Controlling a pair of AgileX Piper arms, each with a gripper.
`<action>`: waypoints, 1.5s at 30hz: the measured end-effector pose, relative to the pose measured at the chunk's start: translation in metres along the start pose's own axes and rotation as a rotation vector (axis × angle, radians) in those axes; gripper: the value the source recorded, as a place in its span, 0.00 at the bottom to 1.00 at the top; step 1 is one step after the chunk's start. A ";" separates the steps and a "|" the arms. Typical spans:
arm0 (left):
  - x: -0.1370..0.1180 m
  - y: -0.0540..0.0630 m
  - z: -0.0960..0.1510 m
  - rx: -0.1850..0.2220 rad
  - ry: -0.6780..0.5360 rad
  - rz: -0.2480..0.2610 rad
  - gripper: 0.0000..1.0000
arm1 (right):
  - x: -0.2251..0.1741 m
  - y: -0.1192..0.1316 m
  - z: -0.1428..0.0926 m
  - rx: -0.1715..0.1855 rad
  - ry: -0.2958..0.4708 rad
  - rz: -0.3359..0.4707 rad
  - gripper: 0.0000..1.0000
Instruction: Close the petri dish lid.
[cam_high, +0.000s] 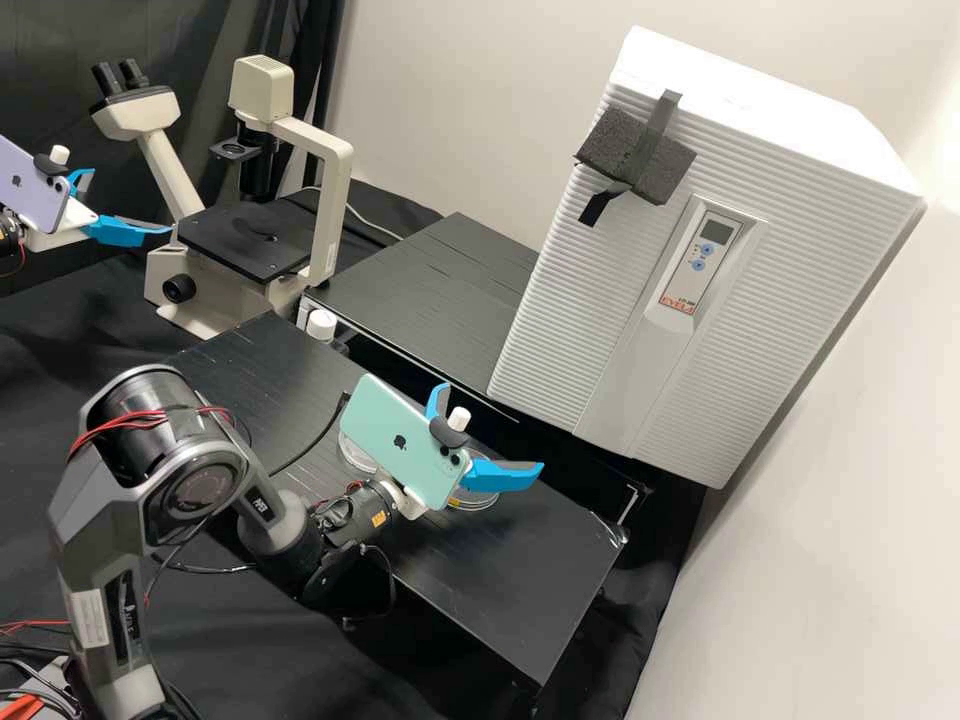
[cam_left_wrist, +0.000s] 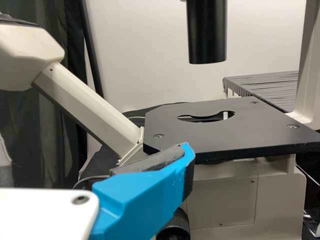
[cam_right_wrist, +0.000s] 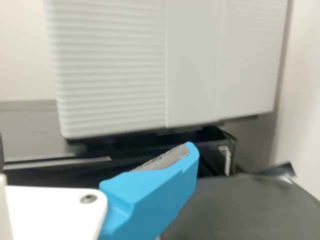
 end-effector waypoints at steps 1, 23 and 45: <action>0.000 0.000 0.000 0.000 0.000 0.000 1.00 | 0.000 0.001 0.001 0.000 -0.005 0.004 1.00; 0.000 0.000 0.000 0.000 0.000 0.000 1.00 | -0.028 -0.004 0.022 -0.016 -0.059 -0.060 1.00; 0.000 0.000 0.000 0.000 0.000 0.000 1.00 | -0.034 -0.008 0.027 -0.043 -0.070 -0.075 1.00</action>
